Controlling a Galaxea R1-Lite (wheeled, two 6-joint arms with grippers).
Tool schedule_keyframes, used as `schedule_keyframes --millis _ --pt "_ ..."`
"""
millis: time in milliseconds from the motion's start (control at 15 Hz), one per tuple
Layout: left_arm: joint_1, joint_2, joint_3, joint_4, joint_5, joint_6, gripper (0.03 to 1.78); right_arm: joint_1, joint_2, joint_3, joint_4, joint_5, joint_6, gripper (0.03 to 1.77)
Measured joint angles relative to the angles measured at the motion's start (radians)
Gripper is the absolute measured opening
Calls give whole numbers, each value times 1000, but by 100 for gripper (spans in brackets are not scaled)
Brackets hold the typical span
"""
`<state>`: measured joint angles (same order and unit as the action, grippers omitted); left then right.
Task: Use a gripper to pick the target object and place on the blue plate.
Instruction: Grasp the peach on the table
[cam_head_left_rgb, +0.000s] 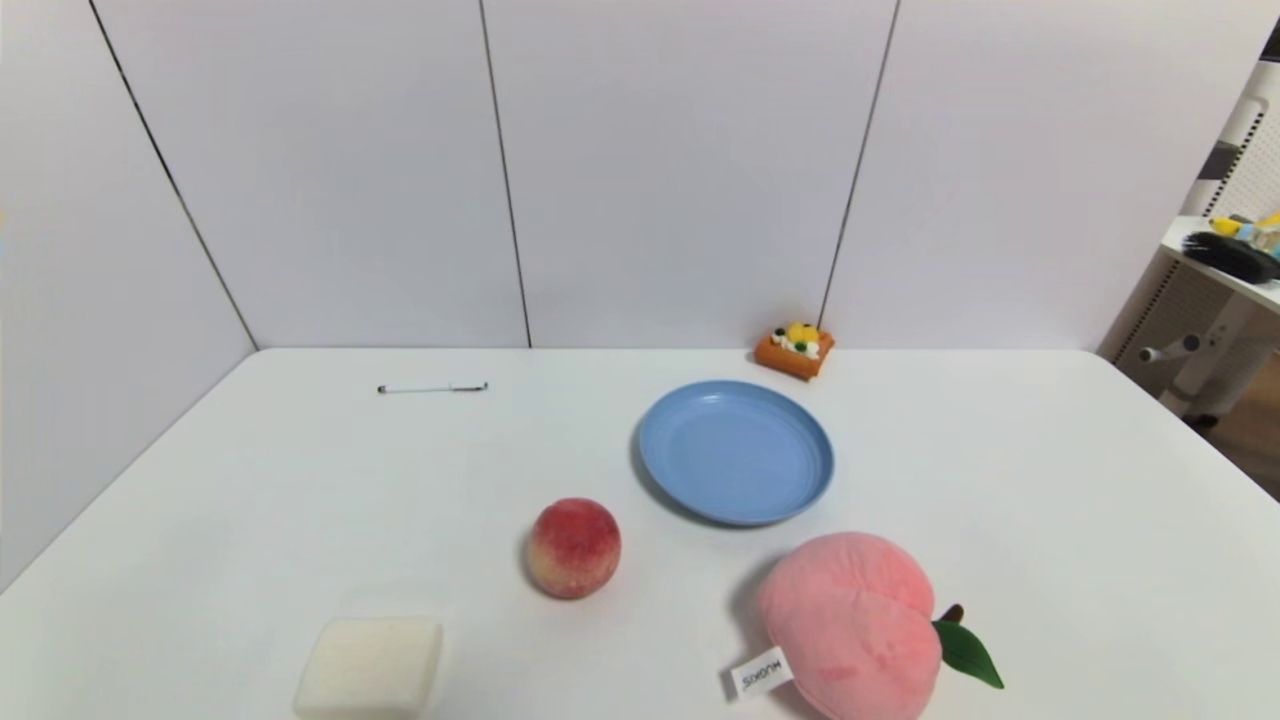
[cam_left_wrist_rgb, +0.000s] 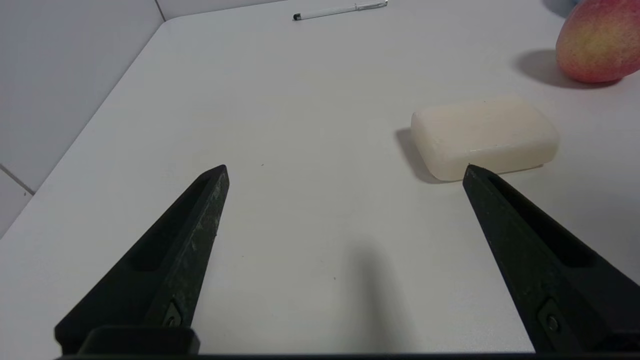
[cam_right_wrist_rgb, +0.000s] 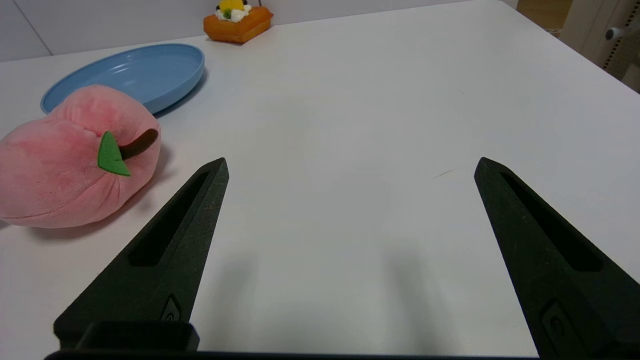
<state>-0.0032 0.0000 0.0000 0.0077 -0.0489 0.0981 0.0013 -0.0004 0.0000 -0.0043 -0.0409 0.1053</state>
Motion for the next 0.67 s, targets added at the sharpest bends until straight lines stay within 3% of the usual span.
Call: schedule_keyframes --millis 667 --pt "0 0 0 0 0 1 169 0 43 -54 46 4 -9 170"
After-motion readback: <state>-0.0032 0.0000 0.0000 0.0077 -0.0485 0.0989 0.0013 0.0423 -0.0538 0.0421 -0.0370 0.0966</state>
